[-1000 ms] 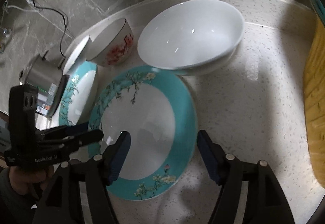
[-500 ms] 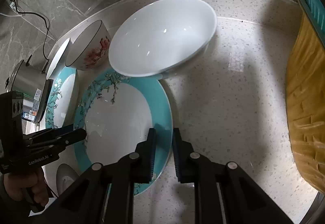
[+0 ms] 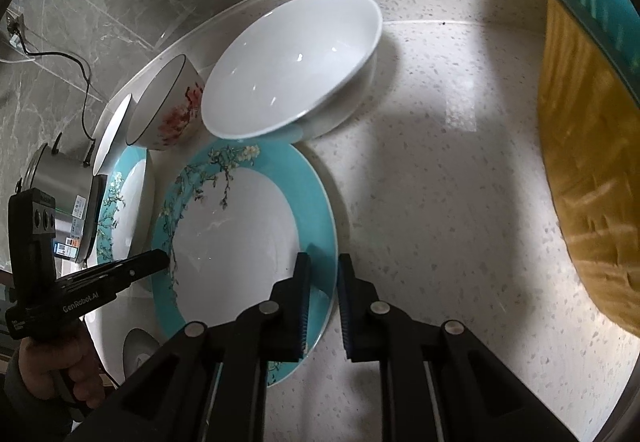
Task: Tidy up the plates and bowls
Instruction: 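Grasp the large teal-rimmed floral plate rim with the right gripper while the left gripper grasps it too, then lift the teal floral plate with both grippers and lower it onto the white plate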
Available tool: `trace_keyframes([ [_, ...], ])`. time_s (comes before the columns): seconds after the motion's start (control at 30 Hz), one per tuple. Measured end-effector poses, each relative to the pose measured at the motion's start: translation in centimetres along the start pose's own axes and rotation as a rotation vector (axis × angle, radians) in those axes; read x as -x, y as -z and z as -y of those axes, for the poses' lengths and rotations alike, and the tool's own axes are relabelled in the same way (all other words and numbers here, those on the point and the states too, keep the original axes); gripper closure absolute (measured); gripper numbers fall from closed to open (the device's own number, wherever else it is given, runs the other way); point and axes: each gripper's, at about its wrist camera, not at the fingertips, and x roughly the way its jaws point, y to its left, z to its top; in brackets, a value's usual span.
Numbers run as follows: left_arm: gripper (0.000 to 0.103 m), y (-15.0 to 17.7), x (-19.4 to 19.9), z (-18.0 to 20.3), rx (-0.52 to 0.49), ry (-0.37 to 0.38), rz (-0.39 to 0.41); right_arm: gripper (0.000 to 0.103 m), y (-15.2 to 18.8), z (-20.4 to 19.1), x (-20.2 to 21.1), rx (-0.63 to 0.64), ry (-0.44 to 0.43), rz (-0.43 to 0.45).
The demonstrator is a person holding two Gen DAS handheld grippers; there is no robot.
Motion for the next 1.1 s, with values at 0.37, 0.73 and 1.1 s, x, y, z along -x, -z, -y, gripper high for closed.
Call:
trace_keyframes([
  [0.37,0.089,0.4,2.3,1.0,-0.001,0.030,0.002,0.088,0.7,-0.6,2.3,-0.010,0.000,0.017],
  [0.73,0.089,2.7,6.3,1.5,-0.021,0.061,0.025,0.088,2.2,-2.4,5.4,0.002,0.000,0.043],
  [1.1,0.089,7.3,12.9,-1.3,-0.036,0.076,0.063,0.088,5.5,-6.9,8.6,0.050,-0.019,0.059],
])
